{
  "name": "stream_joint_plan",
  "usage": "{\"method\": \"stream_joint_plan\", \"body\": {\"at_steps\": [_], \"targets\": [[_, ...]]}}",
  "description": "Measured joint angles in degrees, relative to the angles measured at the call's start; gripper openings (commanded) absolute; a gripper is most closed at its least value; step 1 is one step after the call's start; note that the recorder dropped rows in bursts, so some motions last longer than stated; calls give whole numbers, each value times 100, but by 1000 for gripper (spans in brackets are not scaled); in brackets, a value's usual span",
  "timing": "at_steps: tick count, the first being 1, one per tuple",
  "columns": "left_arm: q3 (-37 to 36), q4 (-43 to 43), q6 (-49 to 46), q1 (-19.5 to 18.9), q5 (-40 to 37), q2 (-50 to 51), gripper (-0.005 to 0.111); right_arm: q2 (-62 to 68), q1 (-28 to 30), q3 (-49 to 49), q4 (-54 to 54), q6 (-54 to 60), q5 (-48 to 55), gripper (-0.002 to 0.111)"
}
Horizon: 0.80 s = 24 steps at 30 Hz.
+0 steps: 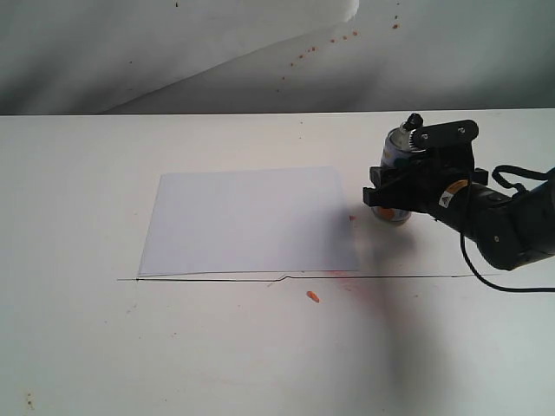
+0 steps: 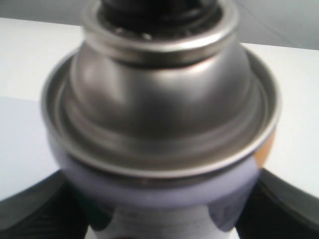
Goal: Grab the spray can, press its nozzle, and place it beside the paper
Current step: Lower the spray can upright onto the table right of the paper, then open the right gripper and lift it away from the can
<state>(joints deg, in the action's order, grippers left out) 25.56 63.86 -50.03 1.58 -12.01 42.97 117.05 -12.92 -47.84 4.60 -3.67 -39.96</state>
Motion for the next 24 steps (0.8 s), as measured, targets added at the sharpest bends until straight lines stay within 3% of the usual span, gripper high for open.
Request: {"method": "stream_joint_plan", "body": {"at_steps": [24], "targets": [[0,0,0,0,0,0,0,0,0,0,14,257,241,0]]}}
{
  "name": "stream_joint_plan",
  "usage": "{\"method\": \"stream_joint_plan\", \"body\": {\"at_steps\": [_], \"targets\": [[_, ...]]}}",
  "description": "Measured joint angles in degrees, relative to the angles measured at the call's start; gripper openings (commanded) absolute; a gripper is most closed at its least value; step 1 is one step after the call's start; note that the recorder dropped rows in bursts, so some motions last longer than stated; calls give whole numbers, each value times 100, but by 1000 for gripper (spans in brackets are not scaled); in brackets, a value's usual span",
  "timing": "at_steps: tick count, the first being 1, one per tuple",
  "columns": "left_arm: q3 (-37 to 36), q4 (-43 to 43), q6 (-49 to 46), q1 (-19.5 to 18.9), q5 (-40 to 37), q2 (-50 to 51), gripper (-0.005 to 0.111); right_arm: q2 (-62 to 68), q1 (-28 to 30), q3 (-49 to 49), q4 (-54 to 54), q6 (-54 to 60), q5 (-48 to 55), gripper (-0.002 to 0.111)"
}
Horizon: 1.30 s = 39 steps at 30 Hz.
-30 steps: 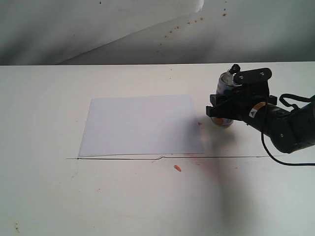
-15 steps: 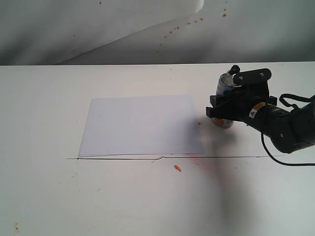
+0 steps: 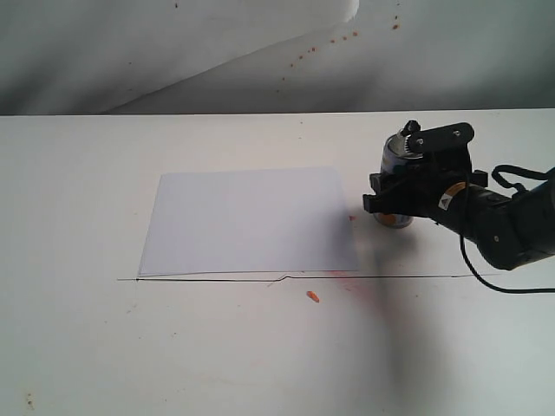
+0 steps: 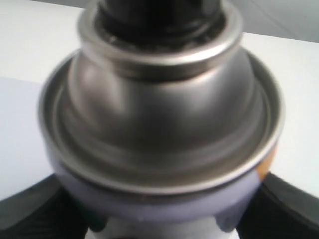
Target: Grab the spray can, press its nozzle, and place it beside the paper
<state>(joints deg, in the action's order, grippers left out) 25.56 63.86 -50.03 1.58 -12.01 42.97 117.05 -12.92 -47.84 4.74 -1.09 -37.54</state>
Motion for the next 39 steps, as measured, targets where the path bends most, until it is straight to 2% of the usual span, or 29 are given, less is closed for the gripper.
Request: {"method": "stream_joint_plan", "body": {"at_steps": [3,4,6,7,9,10,18,26,29,31,32,33,34,35,36,37,39], "targets": [[0,0,0,0,0,0,0,0,0,0,0,0,0,17],[0,0,0,0,0,0,0,0,0,0,0,-13,0,26],[0,0,0,0,0,0,0,0,0,0,0,-111,0,55],[0,0,0,0,0,0,0,0,0,0,0,-188,0,76],[0,0,0,0,0,0,0,0,0,-11,0,-338,0,95],[0,0,0,0,0,0,0,0,0,-24,0,-368,-10,99],[0,0,0,0,0,91,0,-344,0,-45,0,-414,168,101],[0,0,0,0,11,162,0,-1957,0,-46,4,-414,335,101],[0,0,0,0,11,162,0,-2802,0,-57,-10,-478,723,97],[0,0,0,0,11,162,0,-3320,0,-57,-46,-518,1030,79],[0,0,0,0,11,162,0,-3514,0,-57,-59,-546,1129,61],[0,6,0,0,11,162,0,-3907,0,-57,-80,-644,1329,51],[0,6,0,0,11,162,0,-4063,0,-57,-94,-680,1416,34],[0,6,0,0,11,139,0,-4439,0,-57,-94,-761,1677,24],[0,6,0,0,11,113,0,-4618,0,-57,-105,-786,1823,6],[0,6,-11,0,0,-36,0,-4952,0,-57,-113,-800,2105,0],[0,6,-132,72,0,-402,0,-5361,0,-57,-99,-809,2428,0]]}}
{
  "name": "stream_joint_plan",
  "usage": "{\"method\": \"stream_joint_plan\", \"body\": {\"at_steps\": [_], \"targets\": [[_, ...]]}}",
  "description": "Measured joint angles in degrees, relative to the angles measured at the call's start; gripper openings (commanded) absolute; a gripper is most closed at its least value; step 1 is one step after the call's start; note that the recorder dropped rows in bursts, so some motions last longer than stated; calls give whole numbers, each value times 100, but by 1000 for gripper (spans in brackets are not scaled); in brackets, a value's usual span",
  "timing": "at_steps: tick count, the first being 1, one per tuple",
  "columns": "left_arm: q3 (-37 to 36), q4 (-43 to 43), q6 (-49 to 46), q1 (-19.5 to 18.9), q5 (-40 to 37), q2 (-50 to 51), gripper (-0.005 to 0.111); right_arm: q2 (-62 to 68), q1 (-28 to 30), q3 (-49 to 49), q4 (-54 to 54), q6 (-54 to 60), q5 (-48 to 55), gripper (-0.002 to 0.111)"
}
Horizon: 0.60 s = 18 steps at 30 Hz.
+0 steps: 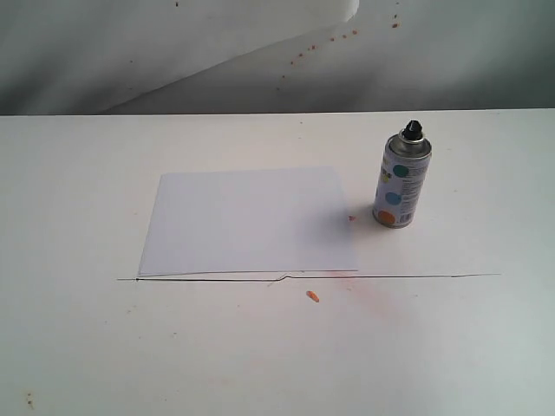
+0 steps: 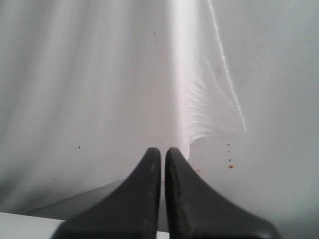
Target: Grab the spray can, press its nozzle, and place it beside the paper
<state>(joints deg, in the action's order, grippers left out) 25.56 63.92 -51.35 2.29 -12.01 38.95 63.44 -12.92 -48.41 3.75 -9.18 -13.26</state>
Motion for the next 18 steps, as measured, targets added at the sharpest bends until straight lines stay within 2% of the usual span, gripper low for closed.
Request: {"method": "stream_joint_plan", "body": {"at_steps": [5,10,18], "targets": [[0,0,-389,352,0,-1039,0,-1304,0,0,404,0,710,0],[0,0,-411,363,0,-1823,0,-2538,0,0,590,48,1121,0],[0,0,-432,363,-11,-2203,0,-4084,0,218,610,880,1517,0]]}}
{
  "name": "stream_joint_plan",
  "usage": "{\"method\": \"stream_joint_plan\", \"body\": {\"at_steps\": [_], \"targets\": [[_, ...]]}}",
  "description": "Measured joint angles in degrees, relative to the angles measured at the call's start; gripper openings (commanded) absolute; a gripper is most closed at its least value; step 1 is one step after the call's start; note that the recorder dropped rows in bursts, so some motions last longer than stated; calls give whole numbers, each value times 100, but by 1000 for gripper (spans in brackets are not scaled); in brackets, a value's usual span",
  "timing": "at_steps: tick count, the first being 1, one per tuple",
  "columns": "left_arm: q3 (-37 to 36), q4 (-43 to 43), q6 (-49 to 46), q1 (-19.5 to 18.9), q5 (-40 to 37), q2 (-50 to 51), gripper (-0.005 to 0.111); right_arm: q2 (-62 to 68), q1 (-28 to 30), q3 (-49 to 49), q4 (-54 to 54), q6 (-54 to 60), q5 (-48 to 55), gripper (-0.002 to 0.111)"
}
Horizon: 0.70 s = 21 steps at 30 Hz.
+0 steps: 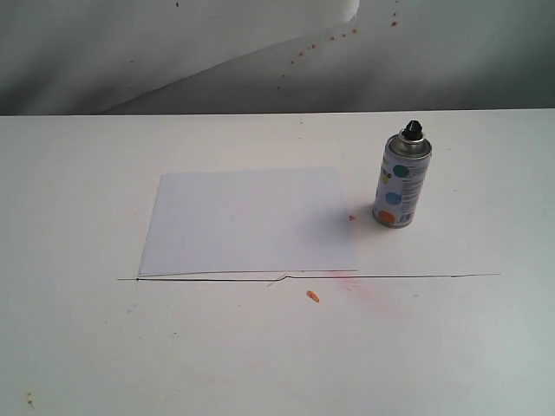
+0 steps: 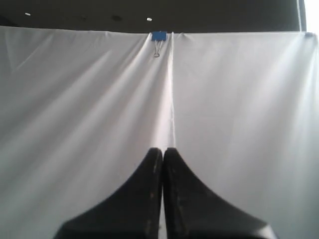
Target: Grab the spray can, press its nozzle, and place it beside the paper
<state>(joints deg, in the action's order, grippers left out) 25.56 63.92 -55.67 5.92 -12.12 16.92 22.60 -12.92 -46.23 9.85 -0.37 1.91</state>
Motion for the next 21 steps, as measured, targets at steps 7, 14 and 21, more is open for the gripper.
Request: {"method": "stream_joint_plan", "body": {"at_steps": [7,14,21], "targets": [[-13,-163,24,0,-630,-8,0,-866,0,0,12,443,1219,0],[-581,-262,578,0,-814,-8,0,-1237,0,25,-116,443,2407,0],[-1078,-287,841,134,-671,-8,0,-1226,0,1004,-242,427,2278,0]]}}
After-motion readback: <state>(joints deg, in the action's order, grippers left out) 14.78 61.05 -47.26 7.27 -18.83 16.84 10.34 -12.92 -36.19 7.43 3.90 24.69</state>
